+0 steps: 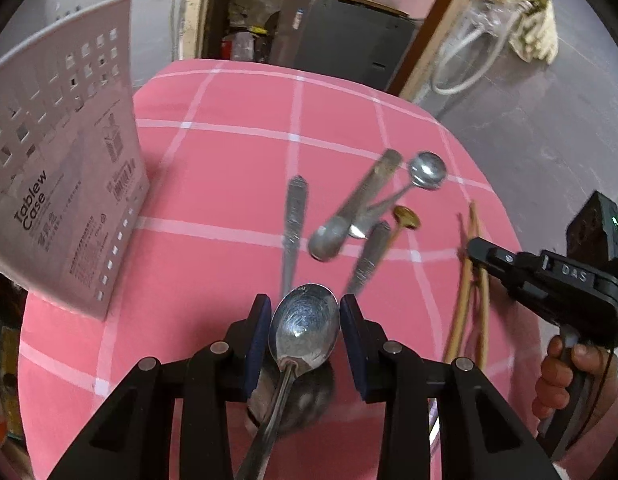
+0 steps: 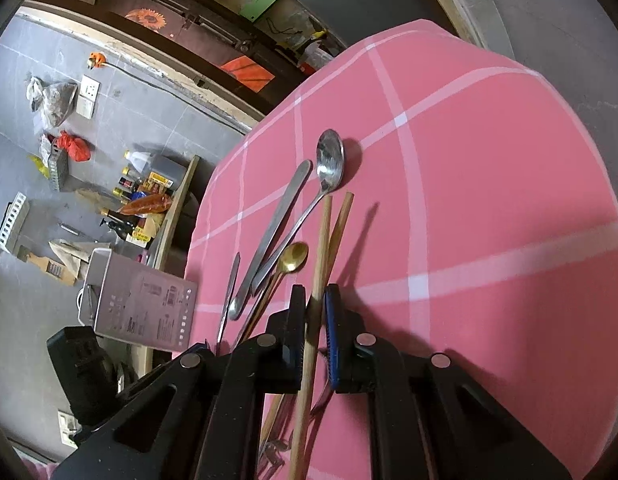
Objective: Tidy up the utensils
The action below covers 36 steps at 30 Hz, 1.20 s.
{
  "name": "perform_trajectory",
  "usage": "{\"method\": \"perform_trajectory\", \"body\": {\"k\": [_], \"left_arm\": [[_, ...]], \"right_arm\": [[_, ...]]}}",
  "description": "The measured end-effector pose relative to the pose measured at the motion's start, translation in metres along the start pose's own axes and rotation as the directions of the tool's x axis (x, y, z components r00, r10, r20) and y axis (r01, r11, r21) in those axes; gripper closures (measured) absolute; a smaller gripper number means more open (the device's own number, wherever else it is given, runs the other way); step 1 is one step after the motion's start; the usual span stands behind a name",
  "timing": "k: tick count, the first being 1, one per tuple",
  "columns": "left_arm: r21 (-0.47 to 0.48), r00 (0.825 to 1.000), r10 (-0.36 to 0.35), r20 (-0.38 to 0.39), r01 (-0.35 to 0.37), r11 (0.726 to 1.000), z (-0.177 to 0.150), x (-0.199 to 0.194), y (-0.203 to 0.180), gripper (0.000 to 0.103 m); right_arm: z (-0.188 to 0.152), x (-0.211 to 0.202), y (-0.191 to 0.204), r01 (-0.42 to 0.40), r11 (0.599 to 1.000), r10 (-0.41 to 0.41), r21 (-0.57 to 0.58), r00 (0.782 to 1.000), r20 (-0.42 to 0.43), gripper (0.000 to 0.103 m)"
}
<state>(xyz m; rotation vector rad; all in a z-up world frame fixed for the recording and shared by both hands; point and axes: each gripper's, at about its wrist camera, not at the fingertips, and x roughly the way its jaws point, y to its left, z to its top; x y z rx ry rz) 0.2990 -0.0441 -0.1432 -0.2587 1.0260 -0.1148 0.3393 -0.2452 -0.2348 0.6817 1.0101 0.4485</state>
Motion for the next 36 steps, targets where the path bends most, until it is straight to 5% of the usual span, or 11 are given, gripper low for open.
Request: {"method": "perform_trajectory", "body": {"k": [9, 16, 20, 25, 36], "left_arm": [[0.038, 0.993, -0.064, -0.096, 0.068, 0.997, -0.016, -0.007, -0.008, 0.069], [-0.148, 0.962, -0.246, -0.115, 0.228, 0.962, -0.014, -0.008, 0.021, 0.069], [-0.156, 0.962, -0.245, -0.120, 0.225, 0.962, -0.015, -0.004, 0.024, 0.074], [-0.123, 0.972, -0.196, -0.128, 0.180, 0.976, -0.015, -0.004, 0.022, 0.093], [-0.059, 0.976, -0.199, -0.094, 0.194, 0.979, -0.012, -0.009, 0.018, 0.099]], "right_arm": [[-0.014, -0.008, -0.005, 0.000, 1.000, 0.000, 0.000, 1.000, -0.019, 0.094], [-0.023, -0.011, -0.014, -0.007, 1.000, 0.008, 0.020, 1.000, -0.026, 0.094], [-0.023, -0.010, -0.014, 0.004, 1.000, -0.003, 0.025, 0.999, -0.036, 0.094], [-0.022, -0.008, -0.012, 0.013, 0.999, -0.012, 0.032, 0.999, -0.048, 0.094], [-0.011, 0.001, -0.014, 0.033, 0.995, -0.026, 0.097, 0.998, -0.065, 0.094]]}}
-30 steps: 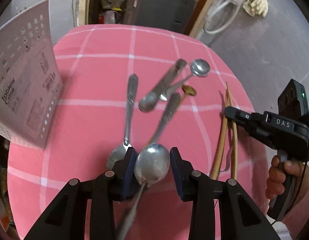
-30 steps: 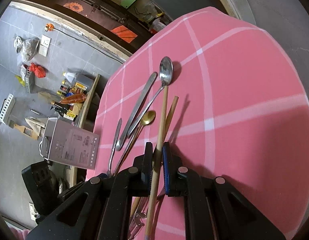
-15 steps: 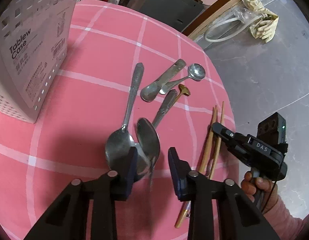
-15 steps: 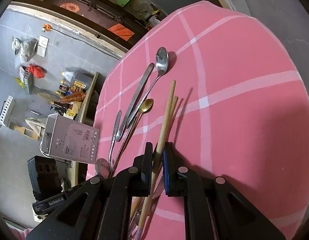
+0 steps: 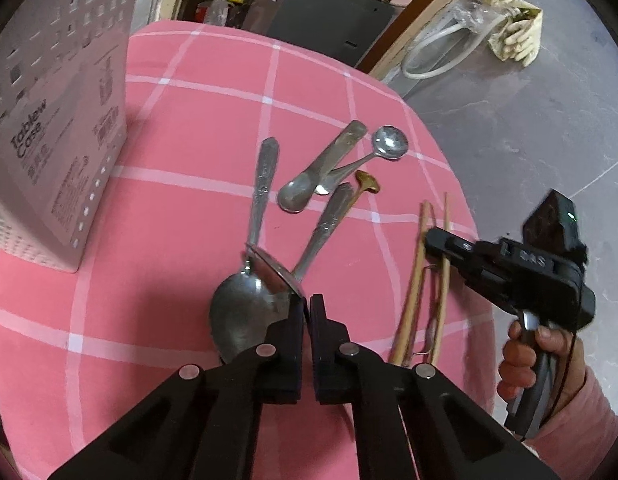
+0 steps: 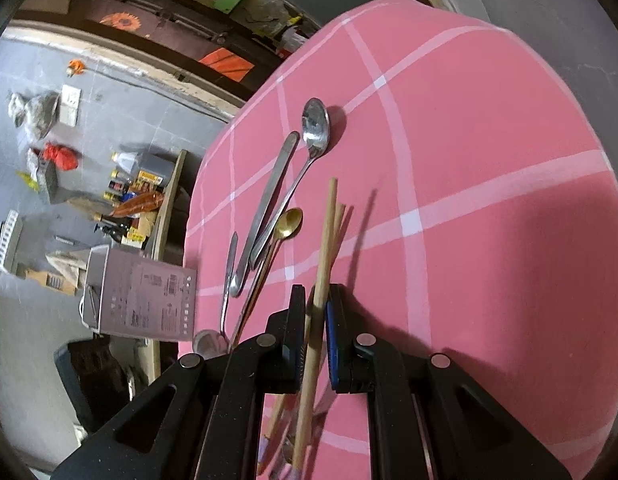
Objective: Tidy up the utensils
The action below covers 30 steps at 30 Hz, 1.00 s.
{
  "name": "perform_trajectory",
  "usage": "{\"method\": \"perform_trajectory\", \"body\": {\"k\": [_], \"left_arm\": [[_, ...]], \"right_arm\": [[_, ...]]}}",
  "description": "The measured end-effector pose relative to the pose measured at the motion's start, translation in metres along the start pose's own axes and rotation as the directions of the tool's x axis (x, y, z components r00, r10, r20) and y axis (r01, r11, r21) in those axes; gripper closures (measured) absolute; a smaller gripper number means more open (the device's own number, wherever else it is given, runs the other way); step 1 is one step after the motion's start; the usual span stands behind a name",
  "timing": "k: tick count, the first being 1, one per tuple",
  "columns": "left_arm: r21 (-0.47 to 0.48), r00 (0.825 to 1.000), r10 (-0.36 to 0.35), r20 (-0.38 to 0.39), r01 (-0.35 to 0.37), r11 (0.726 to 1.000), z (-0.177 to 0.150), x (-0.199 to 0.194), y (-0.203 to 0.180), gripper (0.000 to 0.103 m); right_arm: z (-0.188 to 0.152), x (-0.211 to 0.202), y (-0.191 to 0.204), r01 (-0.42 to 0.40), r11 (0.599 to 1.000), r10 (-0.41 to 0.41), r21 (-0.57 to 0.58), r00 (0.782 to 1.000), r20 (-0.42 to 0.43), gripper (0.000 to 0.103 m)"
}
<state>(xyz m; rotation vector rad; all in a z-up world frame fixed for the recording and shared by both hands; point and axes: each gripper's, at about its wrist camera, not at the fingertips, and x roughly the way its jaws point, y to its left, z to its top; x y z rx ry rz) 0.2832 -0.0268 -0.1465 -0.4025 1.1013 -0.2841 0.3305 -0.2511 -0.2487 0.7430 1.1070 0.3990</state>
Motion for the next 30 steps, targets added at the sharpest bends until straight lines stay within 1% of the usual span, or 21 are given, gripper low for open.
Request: {"method": "perform_trajectory", "body": {"k": [2, 5, 10, 12, 16, 18, 19, 20, 22, 23, 25, 26, 27, 28, 30], "left_arm": [[0.010, 1.000, 0.002, 0.003, -0.002, 1.000, -0.001, 0.000, -0.002, 0.099], [0.006, 1.000, -0.001, 0.005, 0.001, 1.000, 0.000, -0.002, -0.001, 0.100], [-0.005, 1.000, 0.000, 0.008, 0.000, 1.000, 0.000, -0.001, -0.003, 0.100], [-0.016, 1.000, -0.004, 0.007, 0.004, 1.000, -0.001, -0.001, -0.002, 0.100], [-0.053, 1.000, -0.012, 0.003, 0.013, 0.999, -0.002, -0.001, 0.005, 0.100], [-0.076, 1.000, -0.014, 0.002, 0.014, 0.997, -0.002, -0.001, 0.010, 0.099], [-0.093, 1.000, -0.019, 0.002, 0.019, 0.996, -0.002, -0.001, 0.014, 0.100], [-0.106, 1.000, -0.031, 0.002, 0.031, 0.994, -0.002, 0.000, 0.016, 0.100], [-0.119, 0.999, -0.043, 0.003, 0.043, 0.992, -0.002, 0.001, 0.017, 0.100], [-0.110, 0.999, -0.039, 0.005, 0.039, 0.993, -0.003, 0.002, 0.016, 0.100], [-0.080, 0.999, -0.031, 0.015, 0.032, 0.996, -0.005, 0.001, 0.011, 0.100], [-0.060, 0.999, -0.036, 0.025, 0.038, 0.998, -0.006, -0.001, 0.007, 0.100], [-0.034, 0.999, -0.039, 0.035, 0.040, 0.999, -0.007, -0.003, 0.003, 0.100], [-0.002, 0.998, -0.036, 0.048, 0.036, 0.999, -0.009, -0.007, -0.002, 0.100], [0.058, 0.997, -0.030, 0.069, 0.026, 0.998, -0.012, -0.013, -0.013, 0.100]], "right_arm": [[0.003, 0.005, 0.002, 0.010, 1.000, -0.010, 0.016, 1.000, -0.015, 0.094], [0.006, 0.011, 0.007, 0.050, 0.999, -0.049, 0.014, 0.998, -0.044, 0.094], [0.009, 0.021, 0.019, 0.110, 0.994, -0.111, -0.027, 0.991, -0.076, 0.094], [0.010, 0.028, 0.027, 0.137, 0.988, -0.143, -0.068, 0.986, -0.085, 0.094], [0.013, 0.039, 0.038, 0.188, 0.974, -0.200, -0.127, 0.976, -0.090, 0.093], [0.013, 0.041, 0.045, 0.215, 0.964, -0.229, -0.158, 0.971, -0.076, 0.094], [0.013, 0.040, 0.046, 0.228, 0.958, -0.242, -0.173, 0.968, -0.069, 0.096], [0.012, 0.040, 0.048, 0.231, 0.955, -0.245, -0.188, 0.968, -0.057, 0.096], [0.013, 0.037, 0.047, 0.222, 0.958, -0.233, -0.182, 0.971, -0.044, 0.095], [0.014, 0.035, 0.044, 0.205, 0.965, -0.215, -0.162, 0.976, -0.044, 0.095], [0.016, 0.028, 0.033, 0.127, 0.988, -0.131, -0.085, 0.990, -0.051, 0.096], [0.016, 0.022, 0.027, 0.073, 0.997, -0.075, -0.039, 0.996, -0.044, 0.097], [0.014, 0.017, 0.024, 0.045, 0.999, -0.045, -0.018, 0.998, -0.035, 0.097], [0.012, 0.009, 0.023, 0.019, 1.000, -0.020, -0.006, 1.000, -0.020, 0.097], [0.007, -0.004, 0.026, -0.009, 1.000, 0.009, -0.019, 1.000, 0.008, 0.097]]}}
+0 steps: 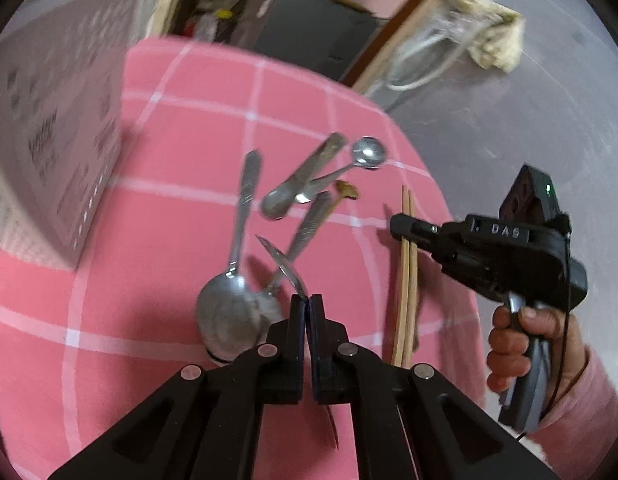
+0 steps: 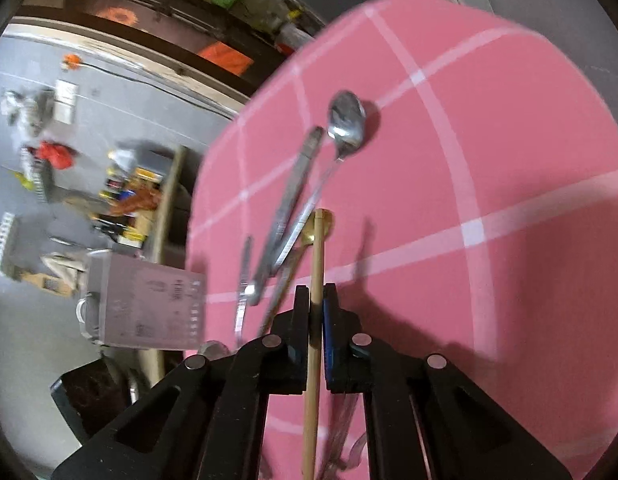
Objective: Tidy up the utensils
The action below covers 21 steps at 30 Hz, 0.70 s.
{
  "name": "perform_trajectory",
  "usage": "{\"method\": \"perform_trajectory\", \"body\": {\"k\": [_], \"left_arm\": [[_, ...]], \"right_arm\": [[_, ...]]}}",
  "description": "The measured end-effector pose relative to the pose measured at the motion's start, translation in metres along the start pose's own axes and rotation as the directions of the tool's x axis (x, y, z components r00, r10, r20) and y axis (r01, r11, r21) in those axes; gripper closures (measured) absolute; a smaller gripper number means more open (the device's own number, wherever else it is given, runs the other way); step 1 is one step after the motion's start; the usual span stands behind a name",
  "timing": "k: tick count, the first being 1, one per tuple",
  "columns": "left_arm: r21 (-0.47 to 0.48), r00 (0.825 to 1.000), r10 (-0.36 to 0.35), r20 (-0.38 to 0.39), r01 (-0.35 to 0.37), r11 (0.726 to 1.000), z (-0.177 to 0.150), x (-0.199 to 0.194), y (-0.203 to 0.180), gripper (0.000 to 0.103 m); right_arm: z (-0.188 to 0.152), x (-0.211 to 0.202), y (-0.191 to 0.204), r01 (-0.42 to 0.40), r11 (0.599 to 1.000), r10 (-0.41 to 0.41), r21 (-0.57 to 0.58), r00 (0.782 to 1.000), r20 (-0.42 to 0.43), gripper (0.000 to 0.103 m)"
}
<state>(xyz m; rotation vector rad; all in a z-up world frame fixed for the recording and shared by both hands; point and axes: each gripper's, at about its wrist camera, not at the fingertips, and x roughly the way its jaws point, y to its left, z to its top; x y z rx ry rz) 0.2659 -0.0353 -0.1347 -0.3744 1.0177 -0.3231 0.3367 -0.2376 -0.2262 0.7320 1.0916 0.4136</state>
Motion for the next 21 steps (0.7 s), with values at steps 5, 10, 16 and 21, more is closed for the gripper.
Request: {"method": "perform_trajectory", "body": {"k": [5, 10, 16, 21], "left_arm": [[0.067, 1.000, -0.020, 0.023, 0.019, 0.998, -0.006, -0.013, -0.015, 0.100], [0.074, 0.997, -0.047, 0.065, 0.042, 0.996, -0.005, -0.031, -0.021, 0.100], [0.120, 0.989, -0.066, 0.135, 0.050, 0.992, 0.002, -0.063, -0.025, 0.100], [0.160, 0.979, -0.082, 0.185, 0.053, 0.986, 0.013, -0.091, -0.031, 0.100]], "right_arm": [[-0.013, -0.032, 0.018, -0.011, 0.996, 0.016, -0.093, 0.998, 0.058, 0.097], [-0.023, -0.054, 0.031, -0.023, 0.992, 0.035, -0.120, 0.995, 0.096, 0.097], [-0.036, -0.087, 0.050, -0.007, 0.982, 0.039, -0.190, 0.985, 0.168, 0.098], [-0.034, -0.117, 0.078, -0.010, 0.972, 0.072, -0.236, 0.964, 0.257, 0.097]]}}
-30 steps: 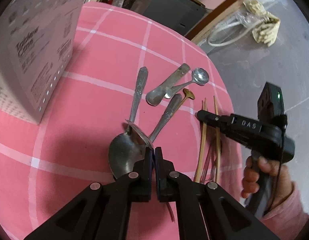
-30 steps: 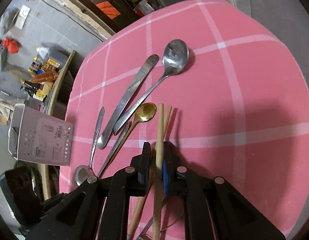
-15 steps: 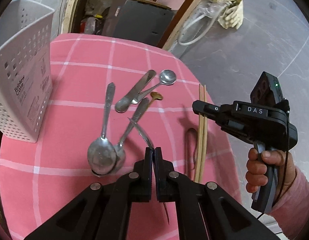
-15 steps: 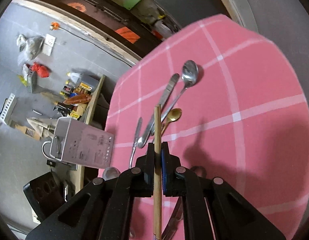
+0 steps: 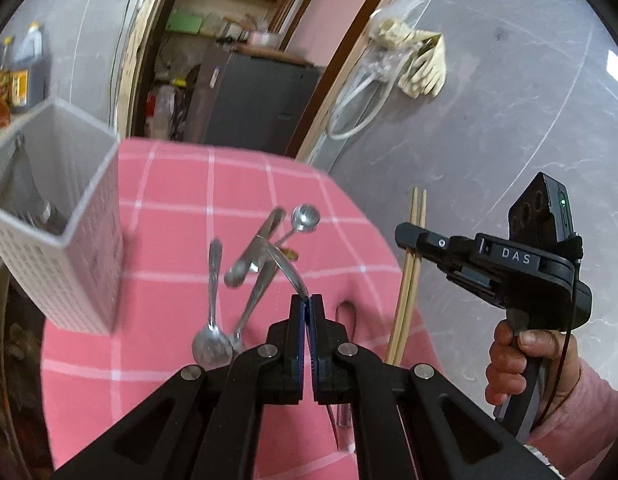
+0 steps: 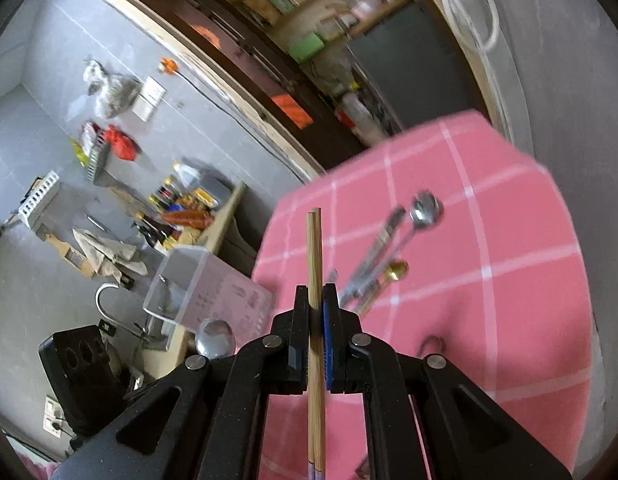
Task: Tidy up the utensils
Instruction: 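Carry the knife with left into the white holder while right drops the chopsticks in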
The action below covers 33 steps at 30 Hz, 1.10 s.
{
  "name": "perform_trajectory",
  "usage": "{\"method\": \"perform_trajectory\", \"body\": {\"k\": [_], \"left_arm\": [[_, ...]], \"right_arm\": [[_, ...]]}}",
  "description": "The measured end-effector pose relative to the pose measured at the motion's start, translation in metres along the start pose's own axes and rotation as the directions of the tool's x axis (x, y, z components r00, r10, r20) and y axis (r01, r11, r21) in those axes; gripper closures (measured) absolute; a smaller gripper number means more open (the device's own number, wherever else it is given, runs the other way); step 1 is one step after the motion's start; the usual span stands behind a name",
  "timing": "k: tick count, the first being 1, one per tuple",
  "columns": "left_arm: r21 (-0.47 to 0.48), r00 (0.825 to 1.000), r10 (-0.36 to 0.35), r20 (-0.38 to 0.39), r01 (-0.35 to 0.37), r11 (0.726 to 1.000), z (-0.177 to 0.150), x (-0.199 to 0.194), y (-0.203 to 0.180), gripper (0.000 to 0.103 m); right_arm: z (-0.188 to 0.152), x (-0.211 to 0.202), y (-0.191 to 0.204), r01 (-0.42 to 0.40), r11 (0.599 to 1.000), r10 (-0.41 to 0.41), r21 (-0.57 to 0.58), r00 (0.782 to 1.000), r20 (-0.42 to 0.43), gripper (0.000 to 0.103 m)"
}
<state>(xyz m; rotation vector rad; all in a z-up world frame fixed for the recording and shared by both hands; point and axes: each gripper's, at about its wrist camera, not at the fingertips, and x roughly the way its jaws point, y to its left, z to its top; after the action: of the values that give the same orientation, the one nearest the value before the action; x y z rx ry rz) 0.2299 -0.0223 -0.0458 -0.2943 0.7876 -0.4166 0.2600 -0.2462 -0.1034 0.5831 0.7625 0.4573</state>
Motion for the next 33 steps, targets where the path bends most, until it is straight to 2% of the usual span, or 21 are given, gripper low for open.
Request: {"method": "perform_trajectory", "body": {"k": [7, 13, 19, 27, 31, 33], "left_arm": [[0.076, 0.997, 0.029, 0.071, -0.035, 0.997, 0.029, -0.031, -0.003, 0.100], [0.119, 0.981, 0.079, 0.175, -0.100, 0.988, 0.058, -0.062, 0.004, 0.100], [0.146, 0.942, 0.132, 0.307, -0.184, 0.972, 0.088, -0.097, 0.020, 0.100], [0.102, 0.892, 0.186, 0.411, -0.248, 0.963, 0.109, -0.120, 0.067, 0.100], [0.078, 0.885, 0.194, 0.424, -0.249, 0.965, 0.108, -0.106, 0.091, 0.100], [0.074, 0.881, 0.200, 0.428, -0.255, 0.964, 0.106, -0.100, 0.098, 0.100]], "right_arm": [[0.038, -0.019, 0.052, -0.039, 0.995, 0.050, -0.089, 0.991, 0.126, 0.098], [0.066, -0.025, 0.110, -0.082, 0.978, 0.127, -0.193, 0.964, 0.233, 0.098], [0.082, -0.024, 0.172, -0.111, 0.941, 0.222, -0.318, 0.916, 0.335, 0.098], [0.093, 0.004, 0.228, -0.195, 0.910, 0.337, -0.367, 0.863, 0.377, 0.098], [0.087, 0.033, 0.239, -0.181, 0.906, 0.332, -0.383, 0.866, 0.375, 0.098], [0.086, 0.052, 0.240, -0.171, 0.909, 0.317, -0.381, 0.877, 0.361, 0.098]]}}
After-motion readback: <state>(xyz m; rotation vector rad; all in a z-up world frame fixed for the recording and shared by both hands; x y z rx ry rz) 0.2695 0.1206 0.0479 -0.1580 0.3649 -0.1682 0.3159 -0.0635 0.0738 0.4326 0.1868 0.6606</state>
